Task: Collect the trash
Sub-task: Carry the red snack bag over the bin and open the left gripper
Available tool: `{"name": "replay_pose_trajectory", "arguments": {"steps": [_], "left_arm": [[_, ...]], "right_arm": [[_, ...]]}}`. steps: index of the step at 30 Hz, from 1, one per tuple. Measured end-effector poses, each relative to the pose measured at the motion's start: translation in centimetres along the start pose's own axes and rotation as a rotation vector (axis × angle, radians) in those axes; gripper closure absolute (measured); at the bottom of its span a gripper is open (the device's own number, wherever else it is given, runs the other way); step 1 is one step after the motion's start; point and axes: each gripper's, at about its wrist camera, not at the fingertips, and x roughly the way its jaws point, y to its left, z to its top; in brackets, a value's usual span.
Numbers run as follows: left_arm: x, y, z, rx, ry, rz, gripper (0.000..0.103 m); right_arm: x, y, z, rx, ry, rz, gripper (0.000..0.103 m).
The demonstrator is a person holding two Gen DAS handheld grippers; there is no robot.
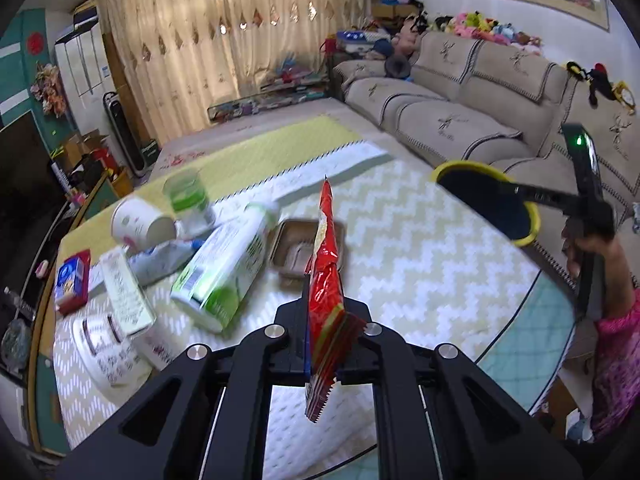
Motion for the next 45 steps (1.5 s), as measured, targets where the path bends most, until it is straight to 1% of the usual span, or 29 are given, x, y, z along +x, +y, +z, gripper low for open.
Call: {"name": "replay_pose_trajectory", "arguments": {"steps": [3,4,7,10,14,17,20,22,26,29,31,32,34,37,38,39,40,41,43,45], "left_arm": [[0.3,-1.4,1.2,0.025,-0.014,-0.024,0.095],[0.7,-2.1,1.8,0.035,-0.016,-0.042,0.095],[2.0,-4.3,3.2,0.065,-0.016,-0.093,0.095],[3.7,-7.0,5.0,0.093,-0.010,-0.160,0.095],[6.1,-10.5,7.6,0.122,0.009,-0.248,0.095],[7.7,-13.3,9.6,0.147,0.010,-0.295,0.095],[9.8,-16.2,11.7,0.147,0.029,-0.356,0.095],[11.6,-17.9,12.8,0.147,0.046,-0.373,0.095],[14.8,-20.9,14.4,0.150,0.080,-0.378,0.094],[17.4,-22.7,15.3,0.135,0.100,-0.374,0.091],[18.9,-23.5,15.8,0.123,0.115,-0.377,0.079],[19.3,-23.8,16.0,0.118,0.116,-0.378,0.076],[20.1,-23.9,16.4,0.114,0.113,-0.366,0.059],[19.9,-23.9,16.7,0.095,0.106,-0.370,0.057],[19.4,-23.7,16.7,0.088,0.098,-0.374,0.056],[18.5,-23.2,16.6,0.084,0.081,-0.374,0.052],[17.8,-23.0,16.7,0.085,0.064,-0.370,0.045],[16.7,-22.6,16.5,0.086,0.045,-0.362,0.041],[14.0,-21.5,16.0,0.081,0.001,-0.349,0.030],[11.2,-19.8,15.2,0.058,-0.035,-0.338,0.024]], "right_arm": [[-1.1,-1.0,-0.1,0.005,-0.027,-0.026,0.044],[-1.4,-1.3,-0.2,0.009,-0.034,-0.035,0.042],[-2.2,-2.6,-0.5,0.020,-0.051,-0.066,0.039],[-3.0,-4.1,-0.9,0.042,-0.056,-0.080,0.036],[-4.2,-5.7,-1.5,0.067,-0.075,-0.092,0.033],[-5.4,-7.0,-1.9,0.083,-0.095,-0.114,0.029],[-6.0,-8.3,-2.0,0.104,-0.100,-0.120,0.028],[-6.4,-9.5,-2.2,0.122,-0.106,-0.125,0.028],[-6.9,-11.4,-2.6,0.155,-0.113,-0.136,0.028],[-7.2,-12.6,-2.8,0.174,-0.115,-0.147,0.028],[-7.3,-13.0,-2.8,0.183,-0.115,-0.151,0.028],[-7.3,-13.2,-2.8,0.188,-0.115,-0.151,0.027],[-7.3,-13.3,-2.9,0.190,-0.113,-0.150,0.027],[-7.2,-12.9,-3.0,0.182,-0.109,-0.142,0.027],[-7.1,-12.7,-3.0,0.179,-0.106,-0.137,0.027],[-7.1,-12.6,-3.0,0.176,-0.105,-0.133,0.027],[-7.1,-12.4,-3.1,0.171,-0.104,-0.129,0.027],[-7.0,-12.1,-3.1,0.167,-0.102,-0.126,0.027],[-6.9,-11.3,-3.2,0.157,-0.097,-0.117,0.027],[-6.7,-10.7,-3.3,0.149,-0.092,-0.107,0.027]]}}
